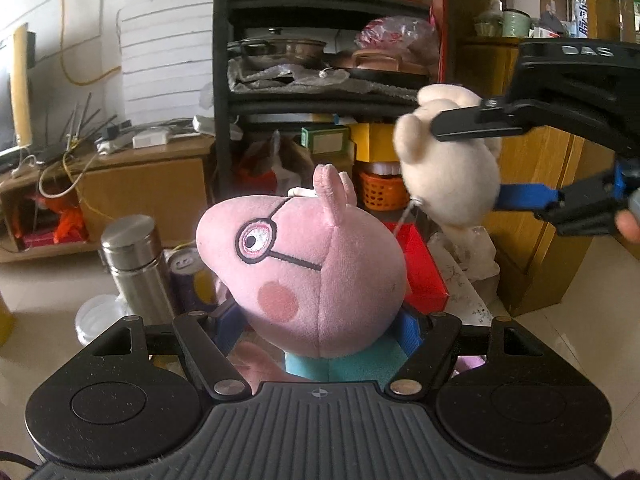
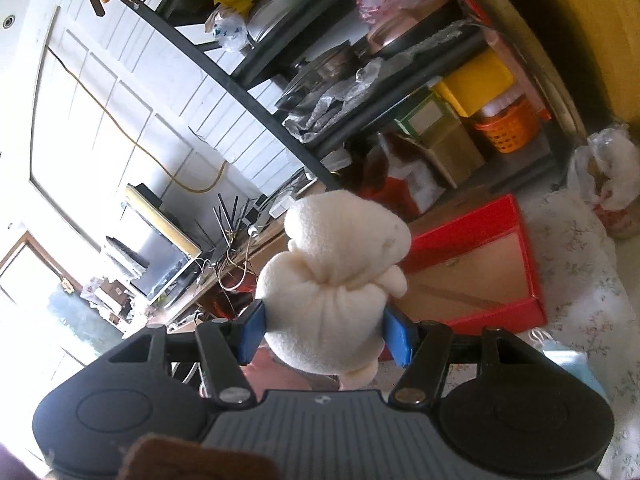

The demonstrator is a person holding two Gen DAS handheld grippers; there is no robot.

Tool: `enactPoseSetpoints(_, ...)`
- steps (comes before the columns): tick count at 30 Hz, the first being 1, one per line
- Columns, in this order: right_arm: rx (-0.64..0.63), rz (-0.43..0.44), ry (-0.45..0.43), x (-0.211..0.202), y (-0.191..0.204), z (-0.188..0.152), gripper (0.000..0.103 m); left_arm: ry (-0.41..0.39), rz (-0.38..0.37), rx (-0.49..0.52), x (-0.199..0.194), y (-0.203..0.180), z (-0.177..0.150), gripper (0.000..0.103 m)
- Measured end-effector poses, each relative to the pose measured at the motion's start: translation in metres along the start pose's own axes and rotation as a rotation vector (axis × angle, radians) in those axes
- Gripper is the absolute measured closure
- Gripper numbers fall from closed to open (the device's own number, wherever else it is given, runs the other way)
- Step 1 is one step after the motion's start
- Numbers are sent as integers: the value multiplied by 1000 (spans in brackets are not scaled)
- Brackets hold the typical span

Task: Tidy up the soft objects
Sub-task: 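Lift both plush toys and carry them toward the red box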

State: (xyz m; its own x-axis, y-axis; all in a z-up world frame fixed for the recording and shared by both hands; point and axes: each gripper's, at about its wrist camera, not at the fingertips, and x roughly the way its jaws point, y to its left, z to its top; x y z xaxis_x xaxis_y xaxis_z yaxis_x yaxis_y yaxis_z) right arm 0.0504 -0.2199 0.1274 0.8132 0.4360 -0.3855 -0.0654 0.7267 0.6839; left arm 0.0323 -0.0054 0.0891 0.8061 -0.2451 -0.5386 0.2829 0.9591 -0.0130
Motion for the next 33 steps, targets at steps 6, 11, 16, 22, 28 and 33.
enactPoseSetpoints(6, 2, -43, -10, 22, -10, 19, 70, 3, -47, 9, 12, -3, 6, 30)
enactPoseSetpoints(11, 2, -129, -28, 42, -24, 30, 70, -43, -73, -12, 10, 0, 14, 30)
enactPoseSetpoints(16, 89, -176, -41, 52, -50, 47, 70, -48, -69, 3, 18, 1, 24, 30)
enactPoseSetpoints(22, 73, -127, -50, 57, -38, 61, 70, -18, -70, 60, 37, -7, 31, 30)
enactPoseSetpoints(28, 34, -97, -64, 72, -25, 68, 70, 0, -144, 157, 47, -21, 26, 30)
enactPoseSetpoints(33, 80, -98, -74, 88, -40, 79, 70, -15, -139, 116, 58, -13, 40, 30)
